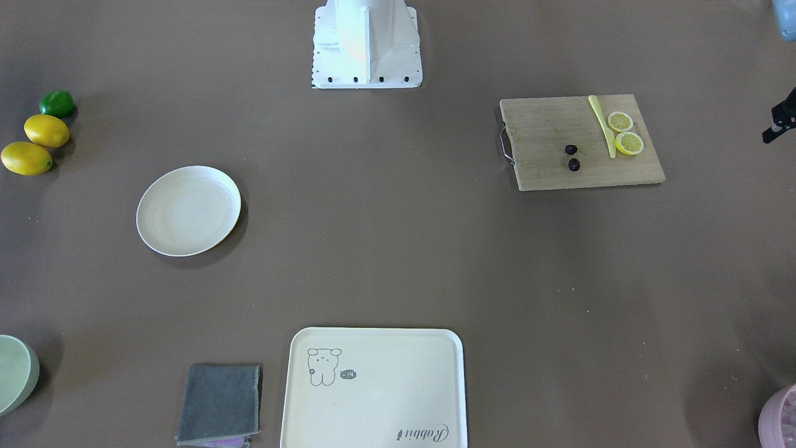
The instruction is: Place red cherry on plate
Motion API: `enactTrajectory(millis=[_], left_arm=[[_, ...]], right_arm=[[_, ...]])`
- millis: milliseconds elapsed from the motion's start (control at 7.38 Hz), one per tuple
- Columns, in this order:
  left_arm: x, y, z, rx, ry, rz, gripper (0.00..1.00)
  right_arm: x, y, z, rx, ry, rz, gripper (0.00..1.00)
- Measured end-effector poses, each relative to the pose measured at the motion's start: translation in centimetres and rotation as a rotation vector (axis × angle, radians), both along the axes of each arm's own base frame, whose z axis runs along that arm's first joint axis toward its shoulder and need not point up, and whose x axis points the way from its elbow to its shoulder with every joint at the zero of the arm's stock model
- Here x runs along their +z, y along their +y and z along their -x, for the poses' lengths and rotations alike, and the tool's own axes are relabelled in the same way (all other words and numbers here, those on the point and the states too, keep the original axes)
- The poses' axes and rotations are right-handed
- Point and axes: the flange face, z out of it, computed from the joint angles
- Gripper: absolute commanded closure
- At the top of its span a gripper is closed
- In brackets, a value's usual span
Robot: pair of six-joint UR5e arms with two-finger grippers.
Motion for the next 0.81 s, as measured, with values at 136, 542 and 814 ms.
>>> enactTrajectory(millis=[136,542,814], left_arm=[[-0.1,0.0,0.0,0.000,0.001,-0.002,0.02],[-0.3,0.1,0.0,0.004,0.006,-0.011,0.02],[-0.1,0.5,0.0,0.002,0.007,-0.014,0.02]], right_arm=[[-0.3,0.2,0.1,-0.002,-0.017,-0.003,0.00],[-1.4,0.1,0.7,-0.013,-0.095,-0.009,0.00],[-1.2,1.2,0.9,-0.028,-0.136,-0.088,0.00]])
